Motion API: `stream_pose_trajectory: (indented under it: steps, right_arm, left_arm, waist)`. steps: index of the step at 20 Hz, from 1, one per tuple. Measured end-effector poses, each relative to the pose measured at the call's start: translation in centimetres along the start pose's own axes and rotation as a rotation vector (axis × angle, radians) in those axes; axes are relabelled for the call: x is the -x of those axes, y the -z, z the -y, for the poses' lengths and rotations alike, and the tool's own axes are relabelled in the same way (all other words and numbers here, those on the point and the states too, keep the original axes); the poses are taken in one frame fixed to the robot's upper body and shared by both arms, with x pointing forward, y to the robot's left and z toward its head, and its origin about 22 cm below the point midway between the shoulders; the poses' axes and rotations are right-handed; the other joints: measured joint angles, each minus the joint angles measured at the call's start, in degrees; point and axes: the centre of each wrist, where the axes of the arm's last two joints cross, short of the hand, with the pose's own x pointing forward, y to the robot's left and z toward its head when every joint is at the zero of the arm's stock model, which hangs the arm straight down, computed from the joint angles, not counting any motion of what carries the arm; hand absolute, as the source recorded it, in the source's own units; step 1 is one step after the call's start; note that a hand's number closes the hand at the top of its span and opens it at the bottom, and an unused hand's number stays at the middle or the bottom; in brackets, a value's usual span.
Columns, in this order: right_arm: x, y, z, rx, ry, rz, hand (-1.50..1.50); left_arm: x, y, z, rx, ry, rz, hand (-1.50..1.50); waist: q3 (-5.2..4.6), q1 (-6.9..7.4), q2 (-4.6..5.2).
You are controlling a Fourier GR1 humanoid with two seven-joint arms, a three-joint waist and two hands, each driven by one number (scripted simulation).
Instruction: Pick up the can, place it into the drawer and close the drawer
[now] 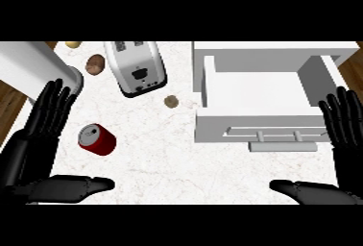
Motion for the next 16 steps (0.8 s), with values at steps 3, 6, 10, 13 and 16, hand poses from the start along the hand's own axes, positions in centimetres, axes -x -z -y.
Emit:
stream_pose_trajectory:
  steps: [3,6,10,13,16]
  right_arm:
    - [0.1,-0.6,0.2,0.008,-0.006,-0.046,-1.5]
    - [0.4,-0.8,0.6,0.018,-0.01,-0.072,-1.5]
    - [1.1,-1.6,1.2,0.019,-0.005,-0.087,-1.5]
    - [1.2,-2.5,1.5,0.023,-0.006,-0.089,-1.5]
    - [1.7,-3.0,2.0,0.023,-0.006,-0.088,-1.5]
  left_arm:
    - [-0.5,-0.3,0.4,-0.009,0.003,-0.059,-1.5]
    - [-1.0,-0.6,0.7,-0.011,0.007,-0.089,-1.5]
    - [-1.6,-1.0,0.4,-0.028,-0.009,-0.107,-1.5]
    - [-1.5,-0.8,-0.3,-0.05,-0.024,-0.122,-1.5]
    - [-1.4,-1.5,-0.9,-0.072,-0.022,-0.137,-1.5]
  waist:
    - [-0.01,0.1,-0.06]
    - [-0.02,0.17,-0.08]
    - [-0.03,0.19,-0.11]
    - [-0.04,0.15,-0.1]
    - [-0.05,0.18,-0.12]
